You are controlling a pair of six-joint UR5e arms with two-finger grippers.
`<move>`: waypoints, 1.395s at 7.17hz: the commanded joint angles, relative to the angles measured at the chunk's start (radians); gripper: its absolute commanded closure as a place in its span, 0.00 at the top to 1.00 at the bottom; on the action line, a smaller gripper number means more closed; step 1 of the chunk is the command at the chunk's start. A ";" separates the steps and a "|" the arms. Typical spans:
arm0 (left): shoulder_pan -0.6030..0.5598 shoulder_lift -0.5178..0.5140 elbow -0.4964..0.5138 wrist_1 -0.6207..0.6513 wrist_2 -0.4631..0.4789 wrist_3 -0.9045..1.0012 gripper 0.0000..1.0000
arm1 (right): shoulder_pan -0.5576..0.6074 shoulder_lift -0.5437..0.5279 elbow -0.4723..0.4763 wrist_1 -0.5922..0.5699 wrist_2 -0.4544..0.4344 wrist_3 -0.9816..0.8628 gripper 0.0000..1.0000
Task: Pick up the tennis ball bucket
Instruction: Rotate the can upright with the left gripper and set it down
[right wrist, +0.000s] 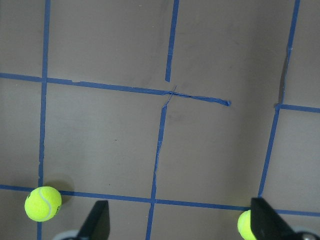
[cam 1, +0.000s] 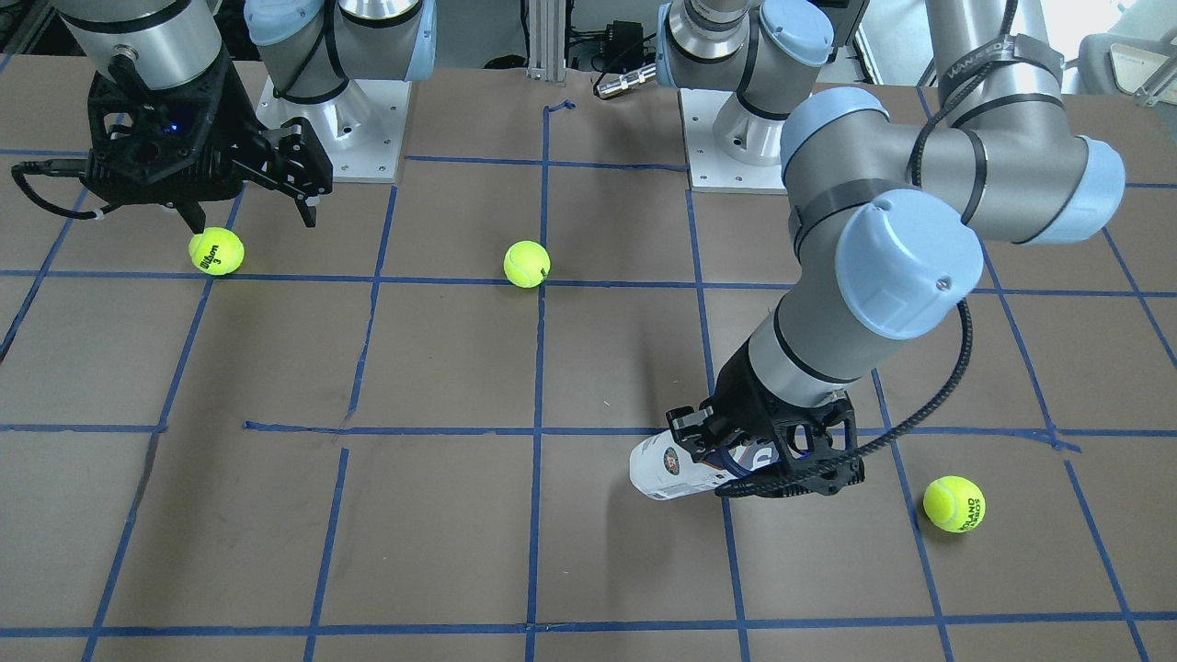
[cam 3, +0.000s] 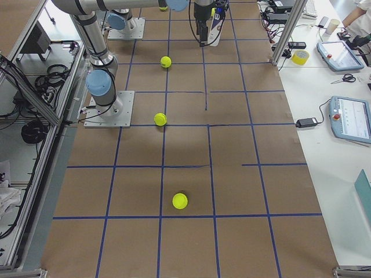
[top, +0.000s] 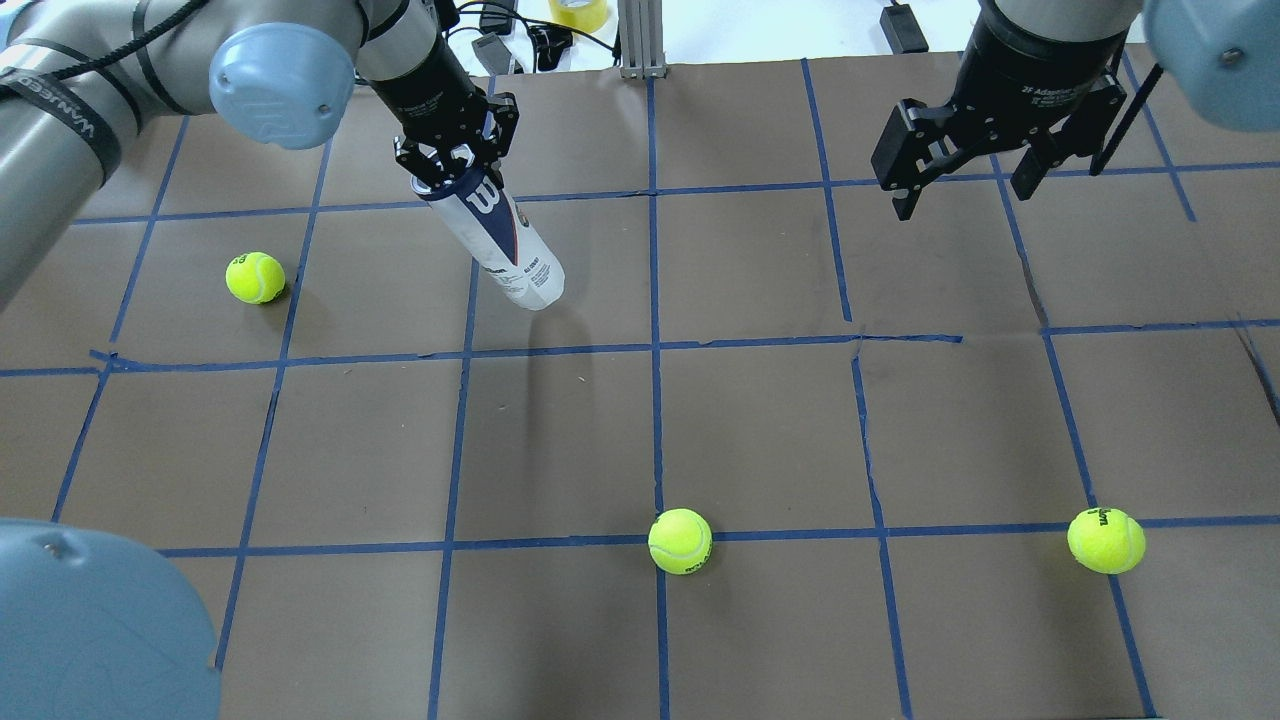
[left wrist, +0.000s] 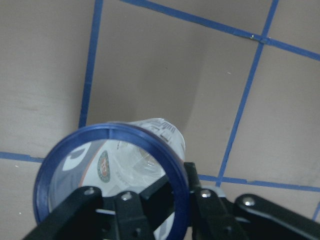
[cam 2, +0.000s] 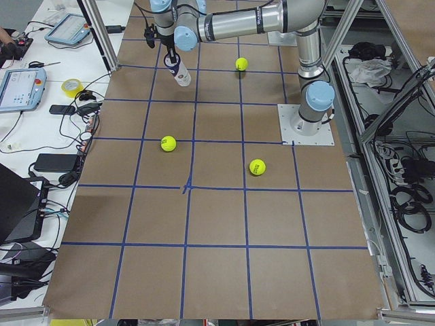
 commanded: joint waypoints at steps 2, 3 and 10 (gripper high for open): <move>-0.054 -0.031 0.004 0.142 0.147 0.100 0.00 | 0.000 0.000 0.001 -0.005 0.006 0.002 1.00; -0.055 -0.036 0.000 0.157 0.148 0.104 0.00 | 0.000 0.000 0.001 -0.005 0.006 0.002 1.00; -0.064 -0.039 -0.054 0.188 0.145 0.082 0.83 | 0.000 -0.002 0.001 -0.007 0.009 0.003 1.00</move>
